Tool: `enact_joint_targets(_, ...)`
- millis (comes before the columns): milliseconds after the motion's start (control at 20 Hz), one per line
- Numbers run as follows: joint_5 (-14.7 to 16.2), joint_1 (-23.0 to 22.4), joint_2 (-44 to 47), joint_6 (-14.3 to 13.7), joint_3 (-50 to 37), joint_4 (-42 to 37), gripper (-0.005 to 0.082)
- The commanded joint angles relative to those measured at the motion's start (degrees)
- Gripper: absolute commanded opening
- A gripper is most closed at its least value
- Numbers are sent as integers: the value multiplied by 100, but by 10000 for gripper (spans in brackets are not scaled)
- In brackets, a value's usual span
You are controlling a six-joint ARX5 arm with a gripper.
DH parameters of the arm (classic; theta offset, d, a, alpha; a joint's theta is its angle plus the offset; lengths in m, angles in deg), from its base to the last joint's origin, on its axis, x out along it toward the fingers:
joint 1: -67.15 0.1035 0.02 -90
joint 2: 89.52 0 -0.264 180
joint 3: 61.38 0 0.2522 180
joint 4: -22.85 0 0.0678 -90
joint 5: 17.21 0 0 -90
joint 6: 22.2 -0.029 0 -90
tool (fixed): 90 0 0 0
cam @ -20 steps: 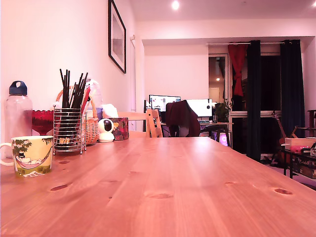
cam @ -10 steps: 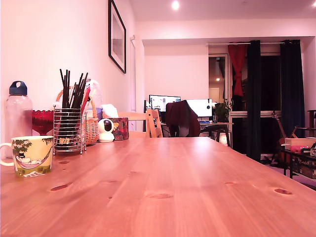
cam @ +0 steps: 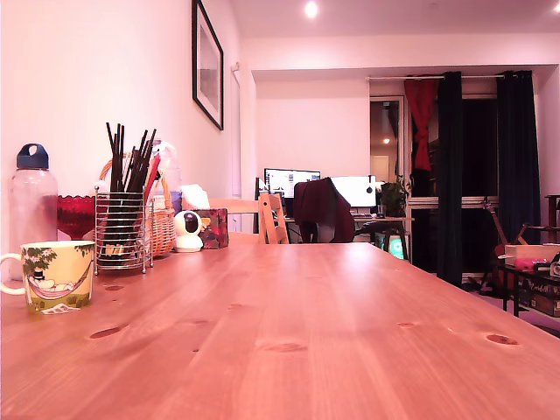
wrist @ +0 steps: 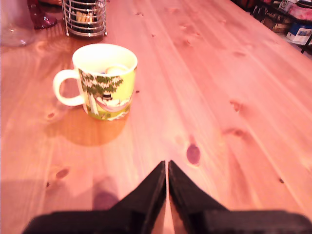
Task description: Pick the coffee capsule and then drop it inside the coffee cup in front of you
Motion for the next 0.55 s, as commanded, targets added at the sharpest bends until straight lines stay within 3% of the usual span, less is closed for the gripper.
enact_joint_targets(0,-149,4,-330,55,-151,188,-13)
enact_joint_targets(200,-584,4,-1209,157,-168,841,-13)
enact_joint_targets(500,-745,4,-2214,195,-168,1484,-13)
